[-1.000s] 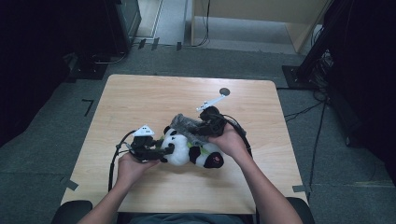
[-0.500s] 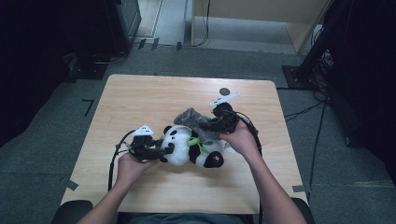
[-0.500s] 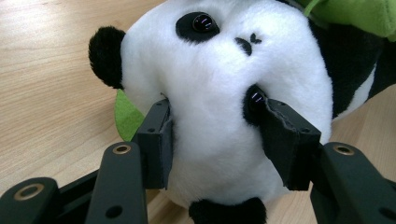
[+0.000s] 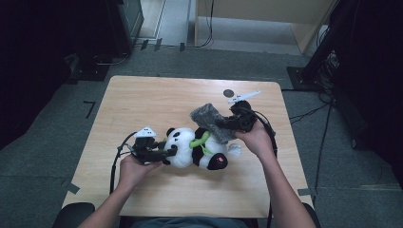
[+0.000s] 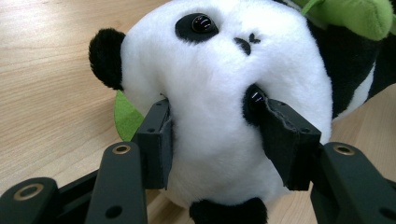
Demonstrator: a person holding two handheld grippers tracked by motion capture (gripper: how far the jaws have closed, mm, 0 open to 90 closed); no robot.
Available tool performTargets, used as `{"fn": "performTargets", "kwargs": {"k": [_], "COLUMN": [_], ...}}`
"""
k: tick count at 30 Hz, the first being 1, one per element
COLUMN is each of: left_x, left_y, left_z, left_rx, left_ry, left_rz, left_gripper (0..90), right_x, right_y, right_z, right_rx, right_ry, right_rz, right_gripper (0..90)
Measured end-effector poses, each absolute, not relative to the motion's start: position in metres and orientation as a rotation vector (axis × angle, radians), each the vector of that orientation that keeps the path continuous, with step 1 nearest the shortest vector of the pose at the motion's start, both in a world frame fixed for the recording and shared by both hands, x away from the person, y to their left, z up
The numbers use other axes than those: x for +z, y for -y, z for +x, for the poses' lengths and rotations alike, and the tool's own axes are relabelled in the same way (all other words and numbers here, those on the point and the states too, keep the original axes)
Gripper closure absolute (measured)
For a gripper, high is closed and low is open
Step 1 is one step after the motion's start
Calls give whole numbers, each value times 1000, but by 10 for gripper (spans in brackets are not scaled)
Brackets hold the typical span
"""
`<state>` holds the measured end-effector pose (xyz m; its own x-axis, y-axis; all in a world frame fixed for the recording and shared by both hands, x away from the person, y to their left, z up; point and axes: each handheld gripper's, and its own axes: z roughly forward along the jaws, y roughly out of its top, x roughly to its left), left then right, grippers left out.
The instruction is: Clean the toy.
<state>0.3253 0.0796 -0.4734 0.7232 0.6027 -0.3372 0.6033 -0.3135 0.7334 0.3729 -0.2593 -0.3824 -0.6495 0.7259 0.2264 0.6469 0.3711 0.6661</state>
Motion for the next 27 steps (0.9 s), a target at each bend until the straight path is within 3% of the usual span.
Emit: {"fn": "performTargets", "kwargs": {"k": [11,27], "left_x": [-472,-468], "left_y": [-78,-73], "left_z": [322,317], "left_rx": [21,68], "left_ry": [-915,-916], "left_rz": [1998,2009], "left_gripper": [456,462], "right_x": [-361,-398], "right_y": [215,128], "right_z": [367,373], "right_rx": [1276,1112], "right_ry": [-2554,-2776], "right_rz": [1095,949], "right_gripper": [801,802]}}
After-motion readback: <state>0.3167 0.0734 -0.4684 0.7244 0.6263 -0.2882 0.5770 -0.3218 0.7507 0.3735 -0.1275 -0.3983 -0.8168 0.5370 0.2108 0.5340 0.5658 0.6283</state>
